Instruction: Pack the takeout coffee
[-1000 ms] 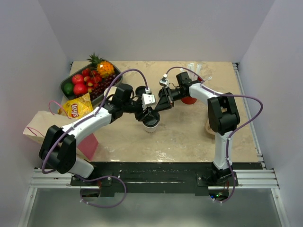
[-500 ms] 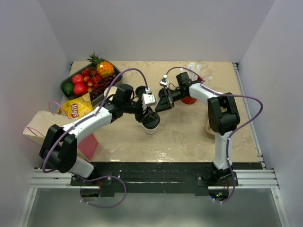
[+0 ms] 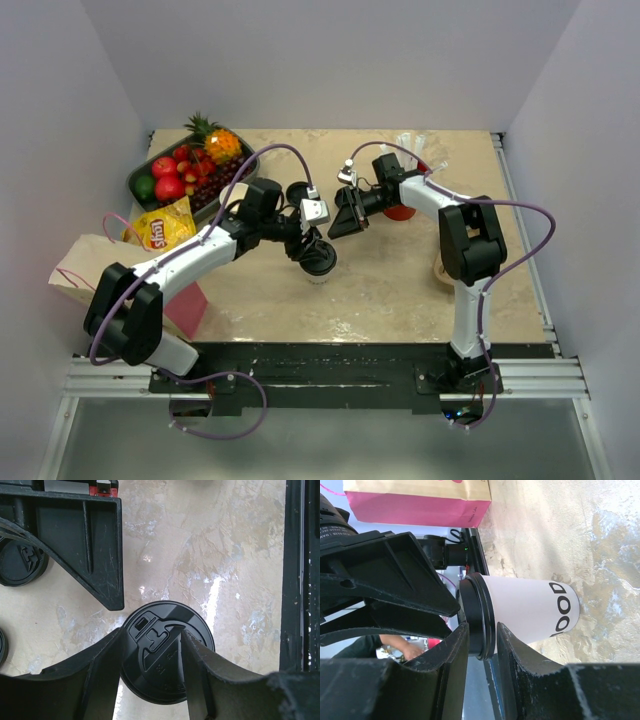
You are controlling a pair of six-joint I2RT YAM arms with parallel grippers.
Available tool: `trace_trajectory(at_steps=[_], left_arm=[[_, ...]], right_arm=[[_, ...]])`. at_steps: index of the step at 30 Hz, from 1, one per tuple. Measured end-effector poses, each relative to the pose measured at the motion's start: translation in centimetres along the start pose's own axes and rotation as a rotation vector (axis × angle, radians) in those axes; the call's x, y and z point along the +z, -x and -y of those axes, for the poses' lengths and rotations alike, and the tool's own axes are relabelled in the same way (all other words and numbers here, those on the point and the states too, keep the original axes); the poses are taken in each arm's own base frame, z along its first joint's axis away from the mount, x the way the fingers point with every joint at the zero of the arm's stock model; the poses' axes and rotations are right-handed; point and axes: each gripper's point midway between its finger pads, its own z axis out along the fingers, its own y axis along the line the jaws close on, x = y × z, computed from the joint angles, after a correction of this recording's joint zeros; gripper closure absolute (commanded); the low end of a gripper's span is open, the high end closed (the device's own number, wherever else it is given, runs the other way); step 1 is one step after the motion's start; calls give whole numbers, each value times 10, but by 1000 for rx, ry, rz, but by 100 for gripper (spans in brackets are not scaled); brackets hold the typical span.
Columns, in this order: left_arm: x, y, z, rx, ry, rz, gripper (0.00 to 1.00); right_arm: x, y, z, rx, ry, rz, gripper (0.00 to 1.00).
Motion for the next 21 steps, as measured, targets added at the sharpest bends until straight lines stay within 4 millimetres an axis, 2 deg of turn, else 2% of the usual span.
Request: trace_trajectory(at_steps=[12,15,18,19,21], left_arm=[[0,-1,5,-18,-23,-1,47],[0,0,5,-21,-21,0,46],[-2,10,2,-28,-12,12,44],[-3,13,1,-28,-6,17,43],[-9,22,-4,-49,33,26,42]], right_arm=[[0,-2,4,-7,-19,-3,65],[-2,-2,2,-49,-26,-10,56],[-6,5,-3,-142,-42,-13,49],[-8,8,-6,-178,-47,-11,44],[-11,10,-12,-231,-55,-6,43]])
